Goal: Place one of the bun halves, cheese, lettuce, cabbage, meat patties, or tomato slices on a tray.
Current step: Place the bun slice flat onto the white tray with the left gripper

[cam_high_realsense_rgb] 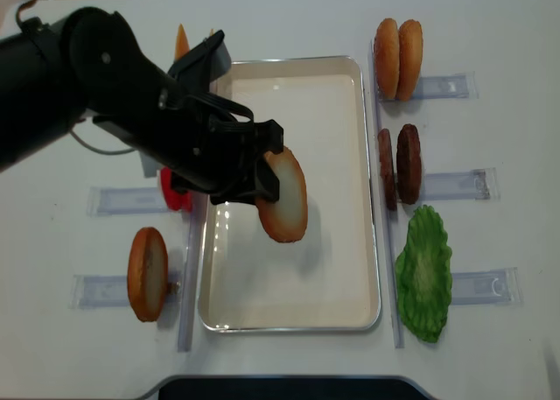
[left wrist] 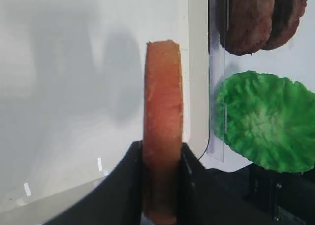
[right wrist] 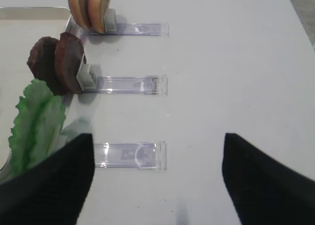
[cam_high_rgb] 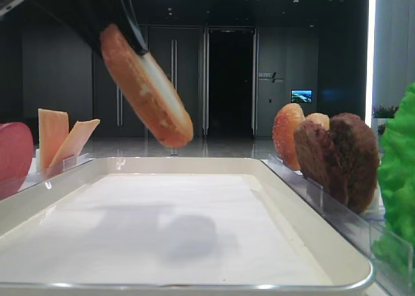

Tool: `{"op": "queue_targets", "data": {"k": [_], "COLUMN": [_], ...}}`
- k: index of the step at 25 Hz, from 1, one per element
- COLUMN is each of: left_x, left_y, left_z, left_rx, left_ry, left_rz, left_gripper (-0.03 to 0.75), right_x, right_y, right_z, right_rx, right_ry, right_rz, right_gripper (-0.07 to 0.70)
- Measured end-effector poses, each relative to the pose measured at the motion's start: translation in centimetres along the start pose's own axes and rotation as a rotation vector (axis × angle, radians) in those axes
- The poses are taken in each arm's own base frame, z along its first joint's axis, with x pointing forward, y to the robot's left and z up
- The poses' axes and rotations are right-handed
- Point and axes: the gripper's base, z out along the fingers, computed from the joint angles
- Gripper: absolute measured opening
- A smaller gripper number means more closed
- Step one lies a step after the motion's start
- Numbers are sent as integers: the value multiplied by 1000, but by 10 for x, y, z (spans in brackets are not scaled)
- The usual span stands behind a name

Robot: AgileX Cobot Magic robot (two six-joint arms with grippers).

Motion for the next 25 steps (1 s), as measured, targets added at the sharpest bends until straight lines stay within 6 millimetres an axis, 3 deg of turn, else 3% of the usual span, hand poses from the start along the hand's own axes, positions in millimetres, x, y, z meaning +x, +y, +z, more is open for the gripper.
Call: {"op": "queue_targets", "data": {"k": [14, 25], "left_x": [-9, -8], "left_y": [13, 20], "left_z": [56, 74], "left_rx": [-13, -28], "left_ry": [88, 141], "left_rz": [-7, -21], "left_gripper": [127, 127], "right_x": [0, 0], "right_y": [0, 0], "right_z": [0, 0], "right_rx": [0, 0], "right_ry": [0, 0], "right_rz": [0, 0], "right_gripper": [541, 541]}}
